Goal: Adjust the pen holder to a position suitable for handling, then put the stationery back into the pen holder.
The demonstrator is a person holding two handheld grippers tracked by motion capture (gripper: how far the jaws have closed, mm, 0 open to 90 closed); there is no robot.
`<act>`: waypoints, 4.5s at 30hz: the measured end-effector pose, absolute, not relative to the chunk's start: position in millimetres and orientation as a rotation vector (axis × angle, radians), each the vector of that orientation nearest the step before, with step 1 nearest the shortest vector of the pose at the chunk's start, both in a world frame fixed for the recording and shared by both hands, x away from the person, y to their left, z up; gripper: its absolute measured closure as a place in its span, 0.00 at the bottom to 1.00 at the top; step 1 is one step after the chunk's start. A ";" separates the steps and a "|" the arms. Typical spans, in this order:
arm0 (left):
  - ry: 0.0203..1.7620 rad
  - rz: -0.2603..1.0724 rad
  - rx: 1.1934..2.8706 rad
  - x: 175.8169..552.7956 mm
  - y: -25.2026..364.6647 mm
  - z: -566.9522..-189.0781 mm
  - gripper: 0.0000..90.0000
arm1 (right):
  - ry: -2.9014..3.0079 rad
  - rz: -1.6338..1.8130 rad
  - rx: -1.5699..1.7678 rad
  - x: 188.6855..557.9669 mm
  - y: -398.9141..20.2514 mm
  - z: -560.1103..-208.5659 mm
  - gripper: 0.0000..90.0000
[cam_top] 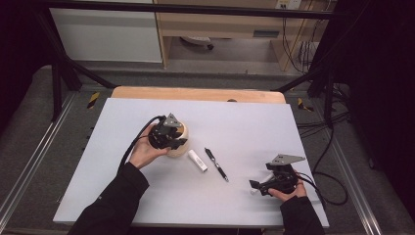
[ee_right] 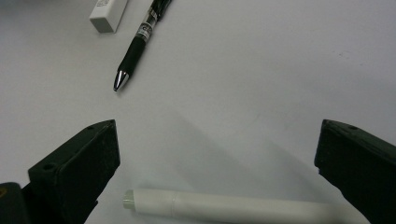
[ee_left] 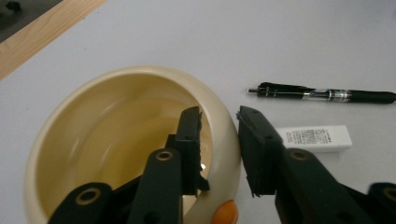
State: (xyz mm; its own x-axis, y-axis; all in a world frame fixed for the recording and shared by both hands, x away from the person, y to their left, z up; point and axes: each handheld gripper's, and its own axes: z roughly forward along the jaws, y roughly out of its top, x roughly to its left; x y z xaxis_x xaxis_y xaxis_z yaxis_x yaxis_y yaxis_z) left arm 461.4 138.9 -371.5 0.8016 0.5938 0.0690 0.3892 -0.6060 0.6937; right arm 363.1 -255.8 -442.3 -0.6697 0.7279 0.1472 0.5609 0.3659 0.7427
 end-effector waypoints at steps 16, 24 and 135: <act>0.834 0.426 2.214 441.9 166.3 -348.5 0.32 | 2.415 1.195 1.164 363.0 -256.2 -441.7 0.01; 0.905 0.465 2.176 429.3 191.5 -347.8 0.17 | 2.415 1.192 1.168 362.8 -255.7 -441.4 0.01; 1.076 0.391 2.093 369.8 289.7 -446.7 0.06 | 2.672 0.804 1.027 438.7 -47.4 -409.2 0.33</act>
State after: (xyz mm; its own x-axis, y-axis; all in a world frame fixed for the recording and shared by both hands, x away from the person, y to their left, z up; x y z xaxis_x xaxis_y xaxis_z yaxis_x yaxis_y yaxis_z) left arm 369.8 289.7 -446.7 0.6021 0.7961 -0.0610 0.5711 -0.3760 0.7297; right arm 438.7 -47.4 -409.2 -0.7488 0.6619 0.0349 0.5713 0.6178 0.5404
